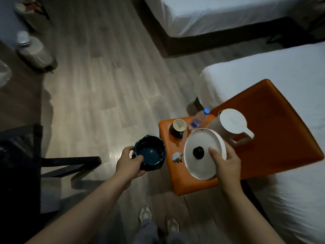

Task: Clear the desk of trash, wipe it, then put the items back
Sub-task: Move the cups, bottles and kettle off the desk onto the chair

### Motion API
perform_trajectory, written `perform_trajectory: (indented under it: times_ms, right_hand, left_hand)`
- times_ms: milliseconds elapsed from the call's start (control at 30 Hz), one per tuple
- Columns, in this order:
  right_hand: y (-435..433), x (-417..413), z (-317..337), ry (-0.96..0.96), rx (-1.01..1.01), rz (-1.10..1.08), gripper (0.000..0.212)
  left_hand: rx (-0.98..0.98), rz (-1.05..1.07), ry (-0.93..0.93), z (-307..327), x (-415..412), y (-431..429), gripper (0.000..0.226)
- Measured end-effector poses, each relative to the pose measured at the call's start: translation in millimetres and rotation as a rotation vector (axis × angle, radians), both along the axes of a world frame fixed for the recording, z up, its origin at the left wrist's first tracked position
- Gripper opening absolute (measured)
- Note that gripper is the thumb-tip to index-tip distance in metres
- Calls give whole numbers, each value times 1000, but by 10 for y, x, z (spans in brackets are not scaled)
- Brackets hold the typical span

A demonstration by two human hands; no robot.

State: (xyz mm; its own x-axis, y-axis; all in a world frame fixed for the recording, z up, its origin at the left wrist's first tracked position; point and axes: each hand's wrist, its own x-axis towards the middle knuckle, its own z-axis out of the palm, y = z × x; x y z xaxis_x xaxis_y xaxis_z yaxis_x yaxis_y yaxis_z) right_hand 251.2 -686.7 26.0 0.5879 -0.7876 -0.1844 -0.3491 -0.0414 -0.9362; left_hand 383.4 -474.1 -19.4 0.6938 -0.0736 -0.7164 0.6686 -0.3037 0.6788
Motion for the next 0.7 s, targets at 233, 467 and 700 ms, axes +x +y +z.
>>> perform_trajectory:
  times_ms: [233, 467, 700]
  right_hand:
    - [-371, -229, -545, 109, 62, -142, 31]
    - [-933, -338, -1177, 242, 121, -214, 33]
    - [-1534, -346, -1814, 348, 193, -170, 26]
  left_hand:
    - [69, -151, 57, -401, -5, -451, 39]
    - [111, -230, 108, -925, -81, -979, 43]
    - [109, -230, 186, -1534, -153, -1483, 43]
